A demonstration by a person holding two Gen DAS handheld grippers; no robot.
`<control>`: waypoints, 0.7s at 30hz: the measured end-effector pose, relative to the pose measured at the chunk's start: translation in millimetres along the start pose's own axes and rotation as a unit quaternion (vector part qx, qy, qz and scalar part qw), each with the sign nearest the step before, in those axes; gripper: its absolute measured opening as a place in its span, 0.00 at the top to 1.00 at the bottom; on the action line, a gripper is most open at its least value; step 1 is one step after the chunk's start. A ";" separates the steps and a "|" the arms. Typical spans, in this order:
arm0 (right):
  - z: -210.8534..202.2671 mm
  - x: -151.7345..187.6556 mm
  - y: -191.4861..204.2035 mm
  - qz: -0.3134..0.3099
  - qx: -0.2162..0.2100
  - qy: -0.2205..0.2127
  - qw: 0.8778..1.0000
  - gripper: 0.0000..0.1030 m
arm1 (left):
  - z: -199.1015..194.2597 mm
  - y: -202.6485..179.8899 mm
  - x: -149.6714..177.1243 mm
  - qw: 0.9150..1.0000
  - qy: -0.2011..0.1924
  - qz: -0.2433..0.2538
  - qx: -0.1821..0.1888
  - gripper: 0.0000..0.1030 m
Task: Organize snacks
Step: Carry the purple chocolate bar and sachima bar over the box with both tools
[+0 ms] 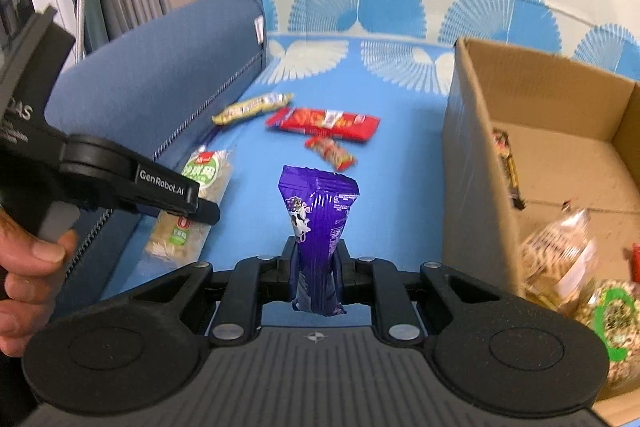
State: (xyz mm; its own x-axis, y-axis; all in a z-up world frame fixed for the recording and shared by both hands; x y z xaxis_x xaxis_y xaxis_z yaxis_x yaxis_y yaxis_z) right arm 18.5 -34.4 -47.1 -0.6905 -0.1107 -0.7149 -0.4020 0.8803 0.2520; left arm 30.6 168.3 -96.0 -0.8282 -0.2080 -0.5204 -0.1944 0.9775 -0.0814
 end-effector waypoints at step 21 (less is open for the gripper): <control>-67.4 -33.3 -25.2 0.006 -0.024 -0.134 0.991 0.83 | -33.9 -37.7 -27.3 0.990 -0.136 0.009 0.029 0.61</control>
State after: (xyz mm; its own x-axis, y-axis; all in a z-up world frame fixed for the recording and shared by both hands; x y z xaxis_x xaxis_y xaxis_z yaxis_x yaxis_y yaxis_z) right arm 11.1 -84.0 14.3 -0.5132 0.0315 -0.8577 -0.4272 0.8574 0.2871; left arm 42.7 136.0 -49.9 -0.6579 -0.1811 -0.7310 -0.1435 0.9830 -0.1144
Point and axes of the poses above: each gripper's, at about its wrist camera, not at the fingertips, and z roughly the way its jaws point, y to its left, x to its underside, the point moved 3 cm from there along z, roughly the way its jaws point, and after that the axes turned 10 degrees about z, right-handed, at the moved point
